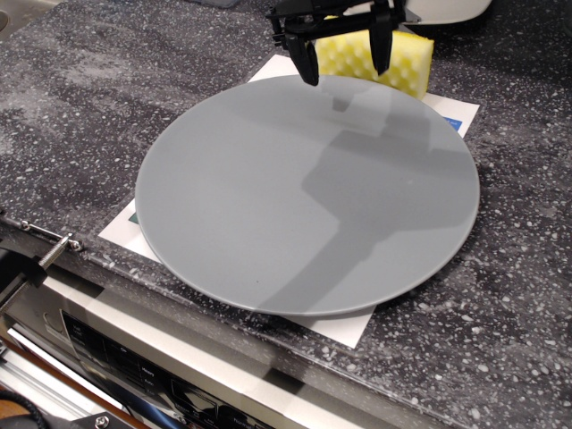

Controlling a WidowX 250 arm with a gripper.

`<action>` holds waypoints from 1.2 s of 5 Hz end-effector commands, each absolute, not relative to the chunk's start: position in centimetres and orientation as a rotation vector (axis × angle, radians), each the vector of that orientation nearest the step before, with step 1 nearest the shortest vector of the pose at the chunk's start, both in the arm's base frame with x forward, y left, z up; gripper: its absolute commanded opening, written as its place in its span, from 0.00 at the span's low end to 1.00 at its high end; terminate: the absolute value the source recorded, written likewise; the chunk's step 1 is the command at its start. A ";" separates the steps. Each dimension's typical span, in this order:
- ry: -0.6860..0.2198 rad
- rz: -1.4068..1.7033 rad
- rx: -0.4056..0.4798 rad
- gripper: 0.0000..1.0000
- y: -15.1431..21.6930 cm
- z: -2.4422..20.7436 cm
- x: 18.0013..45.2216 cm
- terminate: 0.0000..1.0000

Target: Pick up sponge and wipe plate

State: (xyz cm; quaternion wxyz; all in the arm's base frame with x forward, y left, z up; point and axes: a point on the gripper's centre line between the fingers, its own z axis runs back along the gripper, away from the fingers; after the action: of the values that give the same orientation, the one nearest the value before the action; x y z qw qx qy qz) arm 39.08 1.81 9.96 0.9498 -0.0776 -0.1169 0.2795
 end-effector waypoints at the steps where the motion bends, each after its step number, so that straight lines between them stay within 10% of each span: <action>1: -0.507 0.902 -0.166 1.00 0.8 13.7 41.9 0.00; 6: -0.461 1.264 -0.050 1.00 1.2 14.2 45.4 0.00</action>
State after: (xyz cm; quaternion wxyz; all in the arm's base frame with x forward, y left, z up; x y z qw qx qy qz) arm 45.24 0.86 10.27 0.7948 0.0063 -0.1746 0.5812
